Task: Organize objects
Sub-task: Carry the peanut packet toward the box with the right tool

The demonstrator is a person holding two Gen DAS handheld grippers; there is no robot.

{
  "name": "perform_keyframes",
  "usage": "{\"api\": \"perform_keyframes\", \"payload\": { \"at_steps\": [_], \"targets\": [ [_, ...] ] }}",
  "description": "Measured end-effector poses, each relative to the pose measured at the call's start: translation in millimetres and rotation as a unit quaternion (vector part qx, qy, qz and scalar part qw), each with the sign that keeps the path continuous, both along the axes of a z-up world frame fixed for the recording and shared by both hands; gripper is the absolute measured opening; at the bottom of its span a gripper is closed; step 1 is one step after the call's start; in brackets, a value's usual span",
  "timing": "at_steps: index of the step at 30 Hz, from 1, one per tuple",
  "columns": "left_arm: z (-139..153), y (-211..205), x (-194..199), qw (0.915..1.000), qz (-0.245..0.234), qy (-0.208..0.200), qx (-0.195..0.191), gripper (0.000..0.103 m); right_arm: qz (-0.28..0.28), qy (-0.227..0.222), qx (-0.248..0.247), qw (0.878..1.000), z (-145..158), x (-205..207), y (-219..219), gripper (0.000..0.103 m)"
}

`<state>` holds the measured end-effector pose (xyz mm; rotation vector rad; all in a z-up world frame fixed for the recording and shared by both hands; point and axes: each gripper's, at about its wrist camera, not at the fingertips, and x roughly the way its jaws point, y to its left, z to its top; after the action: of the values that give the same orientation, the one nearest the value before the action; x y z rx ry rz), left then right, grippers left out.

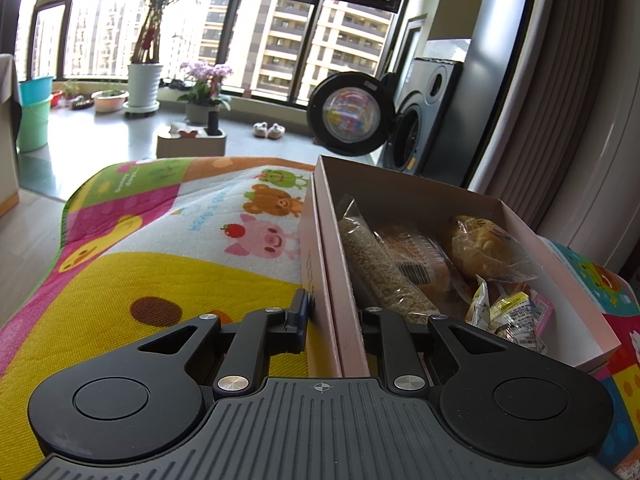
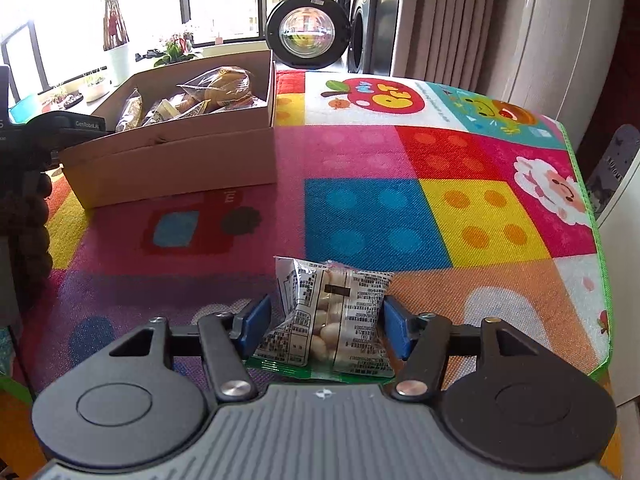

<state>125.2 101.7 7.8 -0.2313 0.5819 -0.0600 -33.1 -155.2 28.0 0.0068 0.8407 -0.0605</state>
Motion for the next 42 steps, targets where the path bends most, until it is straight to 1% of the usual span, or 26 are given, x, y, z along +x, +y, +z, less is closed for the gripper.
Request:
{"api": "perform_keyframes", "payload": {
  "at_steps": [11,13,20,23,27,32,35,37,39,42],
  "targets": [
    [0.3,-0.7,-0.4,1.0000,0.001,-0.001,0.001,0.018,0.015,-0.006,0.008,1.000,-1.2,1.2,-2.1,0.061],
    [0.3,-1.0,-0.4,1.0000,0.001,0.000,0.001,0.018,0.018,-0.009,0.009,1.000,-1.8,1.7,-2.0,0.062],
    [0.5,-0.4,-0.6,1.0000,0.001,-0.001,0.001,0.018,0.021,-0.019,-0.006,1.000,-4.5,0.6,3.3,0.063],
    [0.3,0.3,-0.4,1.0000,0.001,0.000,-0.001,0.018,0.019,-0.015,-0.012,1.000,-4.0,1.5,4.9,0.064],
    [0.3,0.9,-0.4,1.0000,0.000,0.000,-0.002,0.018,0.012,-0.010,-0.024,1.000,-3.4,3.8,7.7,0.068],
    [0.2,1.1,0.0,1.0000,0.001,0.000,-0.002,0.018,-0.001,-0.001,-0.029,1.000,-1.8,4.5,10.6,0.068],
    [0.2,1.1,0.0,1.0000,0.001,0.000,-0.002,0.018,-0.003,0.010,-0.032,0.999,0.0,6.3,13.4,0.064],
    [0.2,1.1,0.0,1.0000,0.001,0.000,-0.002,0.018,-0.002,0.019,-0.033,0.999,1.7,7.3,15.5,0.057],
    [-0.1,1.4,0.2,1.0000,0.001,-0.001,-0.003,0.018,0.000,0.034,-0.035,0.999,4.9,9.0,17.3,0.053],
    [-0.1,1.4,0.2,1.0000,0.001,0.000,-0.004,0.018,-0.001,0.060,-0.027,0.998,17.2,12.8,16.4,0.046]
  ]
}}
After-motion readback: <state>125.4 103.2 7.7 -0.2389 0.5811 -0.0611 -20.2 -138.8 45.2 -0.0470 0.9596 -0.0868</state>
